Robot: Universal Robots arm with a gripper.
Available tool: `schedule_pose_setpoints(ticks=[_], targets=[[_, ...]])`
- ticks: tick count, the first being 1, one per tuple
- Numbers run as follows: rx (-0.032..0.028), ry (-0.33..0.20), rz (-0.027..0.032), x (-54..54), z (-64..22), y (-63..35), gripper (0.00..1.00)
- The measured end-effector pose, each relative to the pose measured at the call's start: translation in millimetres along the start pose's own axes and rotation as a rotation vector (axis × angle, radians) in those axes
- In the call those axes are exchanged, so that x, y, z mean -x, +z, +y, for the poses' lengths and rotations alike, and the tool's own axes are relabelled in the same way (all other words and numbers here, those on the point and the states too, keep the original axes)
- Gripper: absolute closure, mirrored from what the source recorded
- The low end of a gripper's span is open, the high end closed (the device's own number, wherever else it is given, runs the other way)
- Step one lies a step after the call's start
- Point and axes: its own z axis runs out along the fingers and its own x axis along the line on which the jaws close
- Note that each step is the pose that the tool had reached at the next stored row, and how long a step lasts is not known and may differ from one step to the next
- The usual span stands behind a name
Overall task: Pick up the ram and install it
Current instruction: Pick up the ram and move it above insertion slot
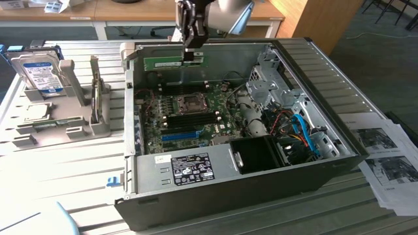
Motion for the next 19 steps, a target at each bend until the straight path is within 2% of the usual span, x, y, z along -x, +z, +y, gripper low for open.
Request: schedule_pose_setpoints(ticks=[5, 8, 19], targets=[[0.0000, 0.000, 0.0000, -0.8, -17.7, -1.0, 0.89], [0.0001, 0.000, 0.0002, -1.1, -24.7, -1.5, 0.89], [0.0000, 0.000, -0.0001, -1.2, -26.7, 1.8, 0.89]])
